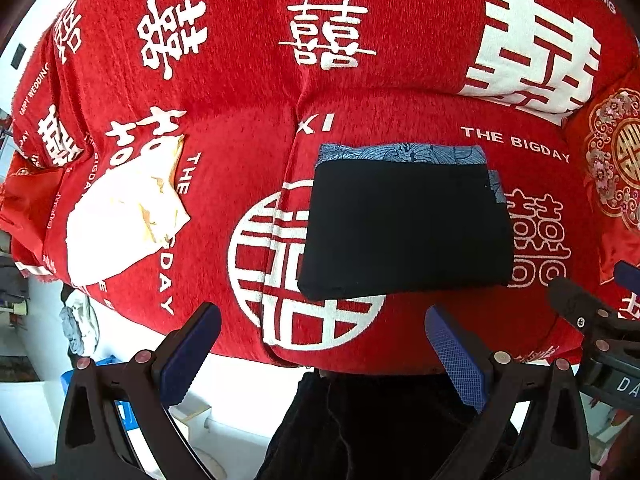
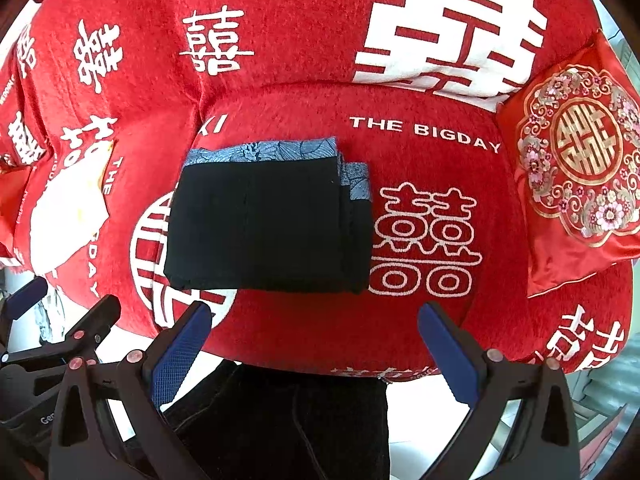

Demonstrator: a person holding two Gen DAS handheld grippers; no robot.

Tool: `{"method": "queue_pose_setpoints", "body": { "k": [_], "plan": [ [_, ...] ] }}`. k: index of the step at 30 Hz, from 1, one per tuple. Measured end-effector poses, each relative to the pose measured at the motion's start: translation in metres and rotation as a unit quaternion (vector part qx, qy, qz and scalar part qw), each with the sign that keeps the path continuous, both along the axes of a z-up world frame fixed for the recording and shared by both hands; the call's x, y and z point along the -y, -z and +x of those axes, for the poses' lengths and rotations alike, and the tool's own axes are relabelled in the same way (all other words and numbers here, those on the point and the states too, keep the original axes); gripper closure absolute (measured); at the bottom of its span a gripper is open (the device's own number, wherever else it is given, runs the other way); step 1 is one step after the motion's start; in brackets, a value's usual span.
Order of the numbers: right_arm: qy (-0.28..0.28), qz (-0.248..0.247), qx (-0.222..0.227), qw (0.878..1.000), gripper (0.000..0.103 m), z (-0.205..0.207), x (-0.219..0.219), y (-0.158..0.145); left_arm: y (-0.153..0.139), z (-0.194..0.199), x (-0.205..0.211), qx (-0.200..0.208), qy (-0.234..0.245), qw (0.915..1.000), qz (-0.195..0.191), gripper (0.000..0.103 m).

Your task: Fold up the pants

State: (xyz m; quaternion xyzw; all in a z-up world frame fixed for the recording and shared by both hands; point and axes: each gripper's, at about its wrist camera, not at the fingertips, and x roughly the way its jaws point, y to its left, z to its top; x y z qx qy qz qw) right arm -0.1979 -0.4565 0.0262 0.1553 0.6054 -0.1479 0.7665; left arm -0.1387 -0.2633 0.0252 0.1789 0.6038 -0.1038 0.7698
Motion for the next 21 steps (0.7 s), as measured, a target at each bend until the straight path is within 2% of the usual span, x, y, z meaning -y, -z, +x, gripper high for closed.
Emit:
{"method": "queue_pose_setpoints", "body": {
  "k": [21],
  "plan": [
    [-0.004,-0.009,-0.003,1.0,0.0,0.0008,-0.0032,0.0022,0.0035,-0.0048,0.0011,0.009,0.014,0.9998,0.011,0.001]
  ]
}}
